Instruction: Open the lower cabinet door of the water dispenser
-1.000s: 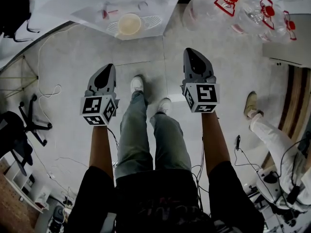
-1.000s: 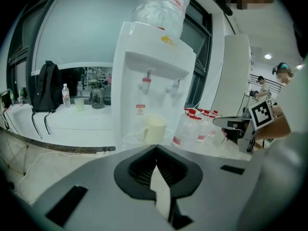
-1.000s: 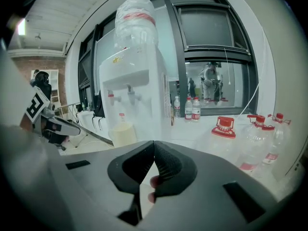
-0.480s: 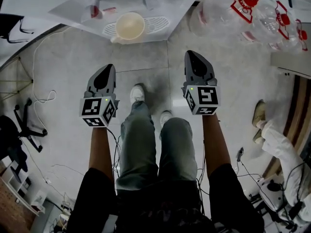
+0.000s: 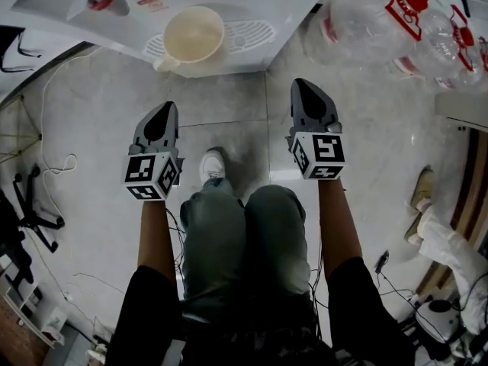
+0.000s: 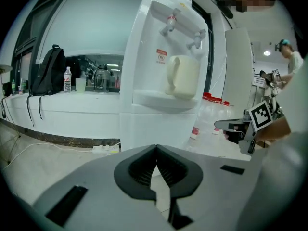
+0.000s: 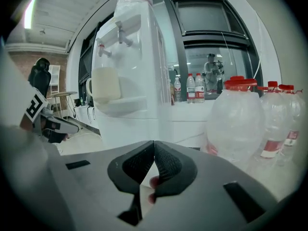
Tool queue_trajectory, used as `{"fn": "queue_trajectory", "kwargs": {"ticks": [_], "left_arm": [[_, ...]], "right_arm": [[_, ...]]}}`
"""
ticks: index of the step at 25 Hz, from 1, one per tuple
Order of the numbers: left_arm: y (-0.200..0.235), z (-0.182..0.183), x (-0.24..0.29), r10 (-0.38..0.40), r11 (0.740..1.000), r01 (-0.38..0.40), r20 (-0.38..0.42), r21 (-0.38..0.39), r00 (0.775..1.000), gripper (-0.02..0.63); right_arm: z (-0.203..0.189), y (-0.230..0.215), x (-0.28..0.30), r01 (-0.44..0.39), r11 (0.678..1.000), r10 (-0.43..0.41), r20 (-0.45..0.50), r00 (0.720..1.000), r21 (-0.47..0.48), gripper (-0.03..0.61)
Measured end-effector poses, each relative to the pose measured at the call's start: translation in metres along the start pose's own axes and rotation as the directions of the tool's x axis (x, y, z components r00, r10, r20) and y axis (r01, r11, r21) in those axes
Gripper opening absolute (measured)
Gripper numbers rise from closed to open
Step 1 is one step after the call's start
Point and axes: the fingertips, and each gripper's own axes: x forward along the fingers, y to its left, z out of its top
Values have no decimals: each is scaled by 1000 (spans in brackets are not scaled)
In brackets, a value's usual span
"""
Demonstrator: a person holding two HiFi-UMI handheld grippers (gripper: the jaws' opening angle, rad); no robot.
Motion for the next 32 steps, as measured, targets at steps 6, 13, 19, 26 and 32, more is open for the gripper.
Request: {"fn": "queue_trajectory", "kwargs": {"ticks": [6,13,19,26,32], "left_arm": [[16,-28,28,8,1000,-8,30,-12,1000,12],[34,-42,52,29,999,-30,81,12,996,12],[34,-49,64,18,998,-23,104,50,994,12],[33,-58,61,17,997,-23,88,70,996,12],[41,-61,63,30,996,-36,83,76,996,12]], "right_arm": [[-34,-4,28,-12,1000,13,16,1000,-29,17],[-52,-10,53,-24,999,26,56,998,-43,18],[-62,-13,67,-30,998,35,87,996,-53,24],[-63,-5,81,-102,993,106,68,992,-58,114],[-62,-3,103,-179,982,182,38,983,-63,218]]}}
